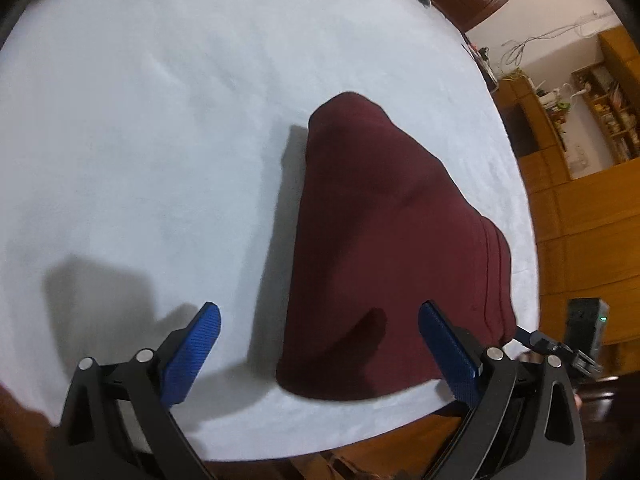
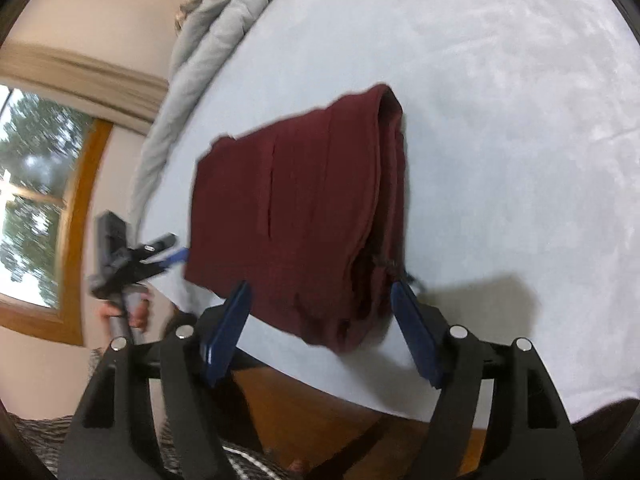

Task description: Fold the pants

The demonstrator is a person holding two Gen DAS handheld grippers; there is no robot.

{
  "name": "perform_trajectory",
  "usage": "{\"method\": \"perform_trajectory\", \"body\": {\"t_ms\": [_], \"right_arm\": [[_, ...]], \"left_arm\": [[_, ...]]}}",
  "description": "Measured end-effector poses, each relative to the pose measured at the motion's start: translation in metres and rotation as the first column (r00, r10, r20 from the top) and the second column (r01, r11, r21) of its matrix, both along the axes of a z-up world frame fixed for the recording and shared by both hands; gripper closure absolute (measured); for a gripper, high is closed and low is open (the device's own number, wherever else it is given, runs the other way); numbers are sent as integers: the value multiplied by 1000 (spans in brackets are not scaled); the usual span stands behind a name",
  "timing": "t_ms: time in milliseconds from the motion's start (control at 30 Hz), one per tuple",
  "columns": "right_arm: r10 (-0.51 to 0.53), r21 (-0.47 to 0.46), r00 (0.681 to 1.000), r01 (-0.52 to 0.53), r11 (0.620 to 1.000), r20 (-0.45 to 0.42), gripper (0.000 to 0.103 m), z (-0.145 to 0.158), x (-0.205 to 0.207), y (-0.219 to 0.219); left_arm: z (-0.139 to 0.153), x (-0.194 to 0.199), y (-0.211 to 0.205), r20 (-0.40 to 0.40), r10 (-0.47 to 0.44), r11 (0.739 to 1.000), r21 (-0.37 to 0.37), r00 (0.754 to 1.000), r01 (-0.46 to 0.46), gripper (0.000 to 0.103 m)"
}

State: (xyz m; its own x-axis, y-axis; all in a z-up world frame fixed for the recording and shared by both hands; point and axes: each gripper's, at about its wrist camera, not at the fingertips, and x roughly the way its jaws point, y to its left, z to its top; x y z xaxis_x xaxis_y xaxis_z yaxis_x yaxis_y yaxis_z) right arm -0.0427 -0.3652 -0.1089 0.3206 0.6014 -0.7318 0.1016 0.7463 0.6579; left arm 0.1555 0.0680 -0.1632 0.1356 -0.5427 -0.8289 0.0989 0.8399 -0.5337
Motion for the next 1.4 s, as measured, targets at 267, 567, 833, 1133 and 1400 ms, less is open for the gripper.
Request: {"method": "perform_trajectory", "body": {"t_ms": [267, 567, 833, 1133, 1400], "right_arm": [[-20, 207, 997, 34, 978, -71, 20, -46, 28, -38], [73, 318, 992, -38, 947, -99, 16, -86, 54, -29], [152, 286, 988, -136, 949, -38, 15, -84, 75, 3], [129, 234, 991, -133, 963, 31, 60, -56, 60, 8], [141, 161, 980, -163, 973, 137, 64, -1, 71, 23]], "left_arm": [[-37, 29, -26, -99, -109, 993, -44, 989, 105, 4], [-44, 33, -62, -133, -253, 963, -133, 958, 236, 4], [-41, 29, -64, -121, -276, 956, -137, 954, 259, 5], [-24, 13, -47, -71, -192, 981, -34, 979, 190, 60], [9, 4, -44, 62, -185, 973, -132, 981, 192, 72]]}}
